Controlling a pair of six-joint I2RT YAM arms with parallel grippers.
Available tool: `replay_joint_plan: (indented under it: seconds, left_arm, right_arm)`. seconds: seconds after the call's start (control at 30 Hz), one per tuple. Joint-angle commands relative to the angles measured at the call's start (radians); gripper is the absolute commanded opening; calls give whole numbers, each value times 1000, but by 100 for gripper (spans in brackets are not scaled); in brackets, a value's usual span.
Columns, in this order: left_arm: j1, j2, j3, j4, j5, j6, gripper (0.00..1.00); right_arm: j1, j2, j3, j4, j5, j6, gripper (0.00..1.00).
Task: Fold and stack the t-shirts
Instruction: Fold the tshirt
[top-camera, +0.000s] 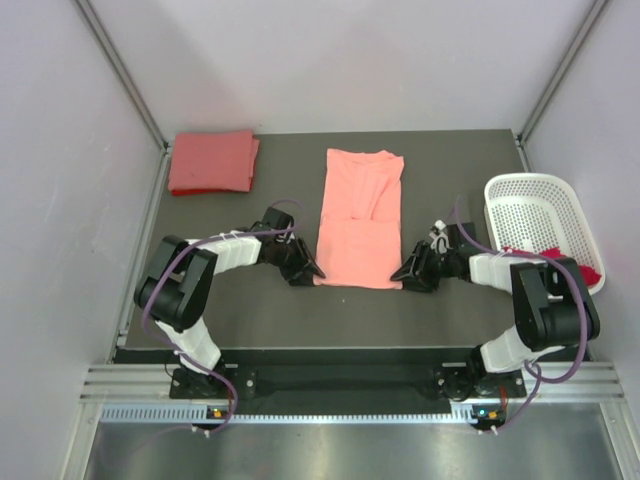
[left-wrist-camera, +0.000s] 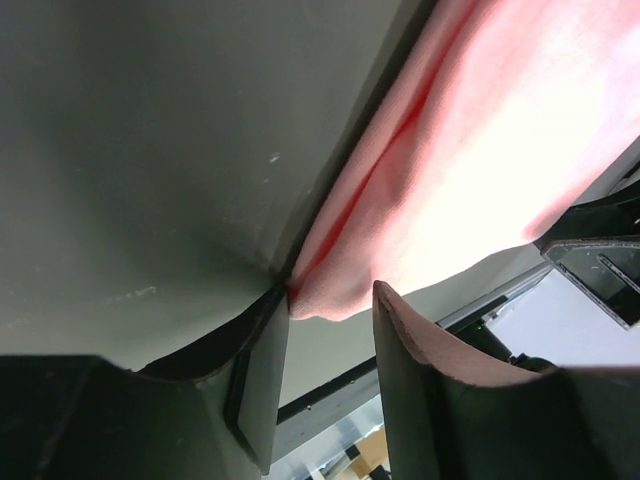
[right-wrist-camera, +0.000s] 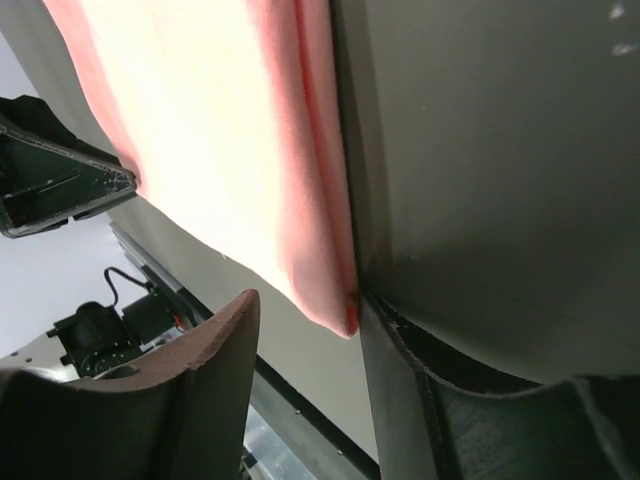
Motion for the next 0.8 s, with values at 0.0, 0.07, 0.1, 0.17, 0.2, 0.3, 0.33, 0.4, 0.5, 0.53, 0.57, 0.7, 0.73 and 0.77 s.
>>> replay_joint_plan:
  seconds: [0.0,0.07,0.1,0.17,0.2,0.3,0.33,0.4,0.5,0.53,0.57,0.7,0.73,0.77]
  left_arm:
    - [1,54,-18,-102,-165,94,46]
    - [1,20,-24,-131,-200,137,49]
    - [1,3,-30,-137,-214,153,51]
    - [-1,-55,-42,-169,-257,194,55]
    - [-1,-75,-44,-177,-265,209,58]
    - [-7,-161,-53,-202,-296,271,59]
    - [-17,-205,-50,-205,-306,284,60]
    - [-36,-244,-50,-191,-335,330,61]
    - [-125,-305,-38,-174,-403,416,62]
    - [-192,-332,-32,-161,-461,442,63]
    - [-230,-348,-33,-148,-508,493,63]
    - [-396,-464,-107,-18,-616,626,63]
    - [-450,-486,-149,13,-665,657,63]
    - [-470,-504,-171,63,-685,715,63]
  right_arm:
    - [21,24,-24,-91,174,-76,47]
    - [22,-19,4,-176,239,-118,53]
    - [21,-33,15,-205,259,-153,55]
    - [21,-77,50,-293,309,-181,61]
    - [21,-94,62,-320,328,-201,63]
    - [22,-169,117,-423,423,-240,70]
    - [25,-204,130,-438,435,-256,83]
    - [42,-235,163,-473,475,-299,100]
    - [86,-280,196,-493,541,-349,100]
    - [105,-296,200,-486,550,-372,100]
    - [129,-342,202,-475,596,-409,100]
    - [288,-497,168,-342,662,-518,100]
    - [312,-522,160,-297,662,-538,100]
    - [324,-534,188,-303,662,-578,100]
